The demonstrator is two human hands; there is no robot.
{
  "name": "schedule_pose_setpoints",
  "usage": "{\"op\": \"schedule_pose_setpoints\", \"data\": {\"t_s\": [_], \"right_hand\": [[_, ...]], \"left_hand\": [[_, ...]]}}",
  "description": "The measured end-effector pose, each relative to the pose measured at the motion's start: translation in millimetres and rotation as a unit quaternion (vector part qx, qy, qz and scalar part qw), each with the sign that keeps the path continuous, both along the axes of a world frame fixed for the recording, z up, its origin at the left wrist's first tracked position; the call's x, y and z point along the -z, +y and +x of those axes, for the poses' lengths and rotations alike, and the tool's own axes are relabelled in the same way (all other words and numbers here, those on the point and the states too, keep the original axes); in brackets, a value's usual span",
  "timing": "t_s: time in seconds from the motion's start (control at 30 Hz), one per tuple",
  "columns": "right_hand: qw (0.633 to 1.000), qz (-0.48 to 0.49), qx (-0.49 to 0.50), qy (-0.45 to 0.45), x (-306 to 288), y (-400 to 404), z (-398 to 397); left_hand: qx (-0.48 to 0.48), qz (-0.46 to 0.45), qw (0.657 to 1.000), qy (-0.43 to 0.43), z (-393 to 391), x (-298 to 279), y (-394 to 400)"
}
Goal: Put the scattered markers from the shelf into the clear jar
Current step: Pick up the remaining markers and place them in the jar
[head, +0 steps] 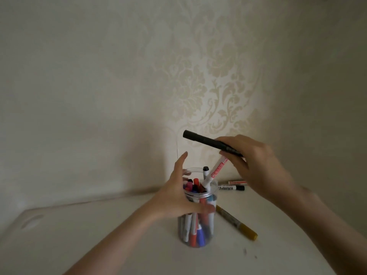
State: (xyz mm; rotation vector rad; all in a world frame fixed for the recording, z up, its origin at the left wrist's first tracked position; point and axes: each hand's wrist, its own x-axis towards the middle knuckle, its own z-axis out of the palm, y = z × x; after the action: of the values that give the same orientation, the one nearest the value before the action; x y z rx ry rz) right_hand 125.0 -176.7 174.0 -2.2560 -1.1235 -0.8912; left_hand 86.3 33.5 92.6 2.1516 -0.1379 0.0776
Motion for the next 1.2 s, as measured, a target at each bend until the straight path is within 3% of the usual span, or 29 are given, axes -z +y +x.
{"op": "schedule_pose_setpoints", "data": {"t_s": [0.07, 0.17, 0.23, 0.43, 0.6, 0.67, 0.77, 0.83, 0.97, 1.1, 1.2], "right_hand": [[1.0, 0.004, -0.001, 0.006, 1.9, 1.9, 2.0], [0.999, 0.043, -0.001, 0.029, 1.7, -5.7, 1.6], [0.998, 0.053, 0.0, 0.041, 0.3, -8.6, 0.7], [0.999, 0.014, -0.012, 0.034, -2.9, 1.0, -0.1], [0.999, -0.031, -0.012, -0.004, -2.5, 20.5, -0.9], [0.999, -0.033, -0.015, 0.004, 0.0, 21.9, -3.5], [0.999, -0.029, -0.016, 0.015, 2.4, 20.3, -10.2], [1.0, 0.003, -0.011, 0.006, 2.1, 18.1, -14.6], [0.983, 0.174, 0.039, 0.044, -2.9, 1.0, -14.5], [0.952, 0.24, 0.097, 0.164, 8.4, -20.2, -9.2], [0.935, 0.211, 0.163, 0.234, 52.2, -42.3, -5.0]], "left_hand": [[-0.006, -0.034, 0.999, -0.018, 7.0, 1.6, 1.3], [0.1, -0.053, 0.991, 0.068, 15.1, -9.2, 28.3], [0.142, -0.019, 0.984, 0.104, 15.3, -20.7, 41.4], [0.111, -0.027, 0.989, 0.094, 2.3, -38.9, 55.7], [0.003, 0.138, 0.99, 0.013, -8.9, -26.7, 25.4], [0.0, 0.082, 0.997, -0.003, -6.7, -20.0, 27.2], [0.053, -0.008, 0.997, 0.054, -1.9, -18.2, 45.8], [0.074, -0.006, 0.995, 0.073, -2.8, -20.7, 50.0], [0.026, -0.017, 0.999, 0.029, -2.6, -28.9, 42.9], [0.019, 0.158, 0.985, -0.062, 2.0, -43.5, 32.6], [0.062, 0.277, 0.957, -0.054, 1.3, -65.8, 22.3]]}}
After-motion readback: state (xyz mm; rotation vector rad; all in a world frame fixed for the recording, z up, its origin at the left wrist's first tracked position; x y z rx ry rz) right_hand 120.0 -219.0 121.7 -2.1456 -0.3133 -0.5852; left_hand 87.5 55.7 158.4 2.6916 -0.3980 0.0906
